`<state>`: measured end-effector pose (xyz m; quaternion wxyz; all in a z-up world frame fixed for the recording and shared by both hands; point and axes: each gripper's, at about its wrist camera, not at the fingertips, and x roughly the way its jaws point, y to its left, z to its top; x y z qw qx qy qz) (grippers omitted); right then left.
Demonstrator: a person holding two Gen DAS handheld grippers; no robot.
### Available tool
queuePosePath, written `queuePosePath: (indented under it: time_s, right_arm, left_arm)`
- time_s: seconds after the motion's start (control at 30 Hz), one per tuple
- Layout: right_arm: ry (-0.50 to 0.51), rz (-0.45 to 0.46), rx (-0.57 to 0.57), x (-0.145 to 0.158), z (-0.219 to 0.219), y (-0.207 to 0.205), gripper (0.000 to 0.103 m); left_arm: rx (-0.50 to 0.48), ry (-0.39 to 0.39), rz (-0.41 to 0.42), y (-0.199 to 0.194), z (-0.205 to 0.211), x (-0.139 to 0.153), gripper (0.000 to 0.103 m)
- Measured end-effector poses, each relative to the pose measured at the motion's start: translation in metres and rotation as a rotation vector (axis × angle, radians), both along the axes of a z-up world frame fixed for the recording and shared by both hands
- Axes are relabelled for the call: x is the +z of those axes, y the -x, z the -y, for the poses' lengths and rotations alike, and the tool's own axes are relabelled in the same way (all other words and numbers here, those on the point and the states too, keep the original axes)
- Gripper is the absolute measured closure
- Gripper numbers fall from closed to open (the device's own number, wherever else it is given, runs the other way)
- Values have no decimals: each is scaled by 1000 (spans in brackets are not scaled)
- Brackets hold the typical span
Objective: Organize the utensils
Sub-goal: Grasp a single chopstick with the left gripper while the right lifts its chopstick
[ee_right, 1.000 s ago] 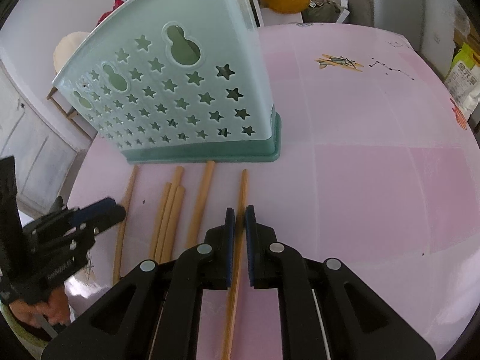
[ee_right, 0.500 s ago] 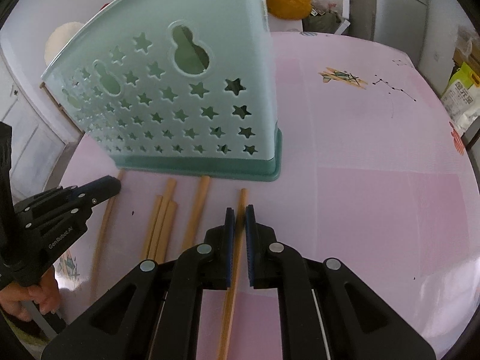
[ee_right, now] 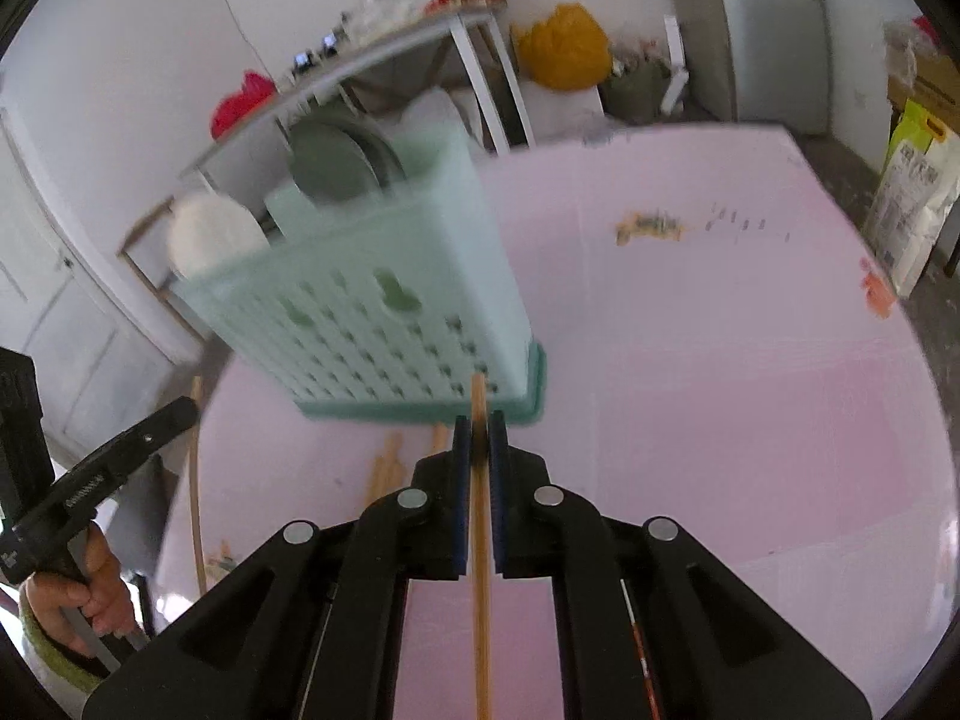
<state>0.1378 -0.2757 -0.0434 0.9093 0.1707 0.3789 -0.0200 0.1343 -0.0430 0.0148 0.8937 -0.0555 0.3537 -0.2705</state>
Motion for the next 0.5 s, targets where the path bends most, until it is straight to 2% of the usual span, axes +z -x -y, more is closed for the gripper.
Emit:
queuePosePath:
  time_s: [0.3,0.5]
  right_arm:
    - [5,161,-13,50,10,25,97]
    - [13,192,-20,60,12,32,97]
  left_arm:
    - [15,253,202,27,-35,92,100]
    - [-12,317,326,33,-23,134,100]
